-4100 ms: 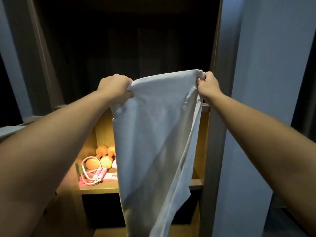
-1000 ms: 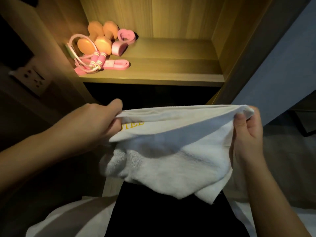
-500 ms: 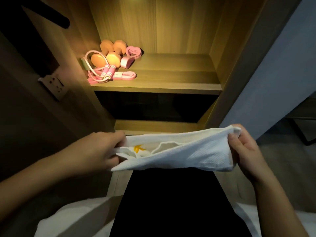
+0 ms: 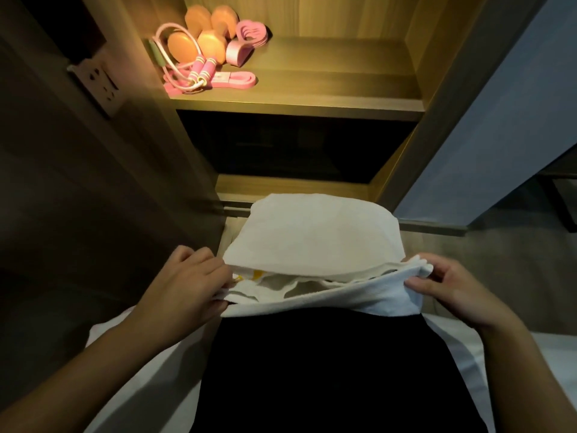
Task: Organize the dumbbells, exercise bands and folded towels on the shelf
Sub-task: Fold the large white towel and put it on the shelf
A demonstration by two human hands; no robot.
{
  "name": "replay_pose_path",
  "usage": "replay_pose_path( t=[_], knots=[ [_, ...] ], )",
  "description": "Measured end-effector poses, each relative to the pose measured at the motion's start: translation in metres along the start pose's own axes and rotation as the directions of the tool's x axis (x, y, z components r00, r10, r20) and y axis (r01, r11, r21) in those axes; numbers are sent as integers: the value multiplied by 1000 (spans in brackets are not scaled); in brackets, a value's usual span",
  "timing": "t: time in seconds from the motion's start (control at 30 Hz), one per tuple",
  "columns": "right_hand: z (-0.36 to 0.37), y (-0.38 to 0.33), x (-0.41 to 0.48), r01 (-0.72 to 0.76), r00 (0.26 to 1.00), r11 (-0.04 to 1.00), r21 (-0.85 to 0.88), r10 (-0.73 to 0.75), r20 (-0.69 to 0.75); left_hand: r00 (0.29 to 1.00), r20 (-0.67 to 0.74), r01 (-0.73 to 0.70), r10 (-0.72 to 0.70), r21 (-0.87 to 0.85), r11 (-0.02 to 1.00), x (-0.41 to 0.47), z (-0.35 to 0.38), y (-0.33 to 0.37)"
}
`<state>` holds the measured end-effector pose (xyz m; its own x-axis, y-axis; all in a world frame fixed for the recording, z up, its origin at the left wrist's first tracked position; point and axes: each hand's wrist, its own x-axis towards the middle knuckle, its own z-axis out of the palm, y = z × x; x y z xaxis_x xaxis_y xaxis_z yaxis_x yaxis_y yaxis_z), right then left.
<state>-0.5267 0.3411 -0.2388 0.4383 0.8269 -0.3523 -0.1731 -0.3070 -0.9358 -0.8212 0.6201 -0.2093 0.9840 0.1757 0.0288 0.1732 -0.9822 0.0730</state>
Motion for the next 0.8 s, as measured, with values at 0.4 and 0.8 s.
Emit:
replay_pose_path(
  t=[0.4,0.8],
  knots=[
    [-4,-3,-10,89,996,996,-8,-89,11,980,-193,-29,41,64,998,-38,1,-3],
    [-2,-12,-2,27,999,998,-58,-29,-39,960,-253,-113,116,26,993,-45,16,-11]
  ],
)
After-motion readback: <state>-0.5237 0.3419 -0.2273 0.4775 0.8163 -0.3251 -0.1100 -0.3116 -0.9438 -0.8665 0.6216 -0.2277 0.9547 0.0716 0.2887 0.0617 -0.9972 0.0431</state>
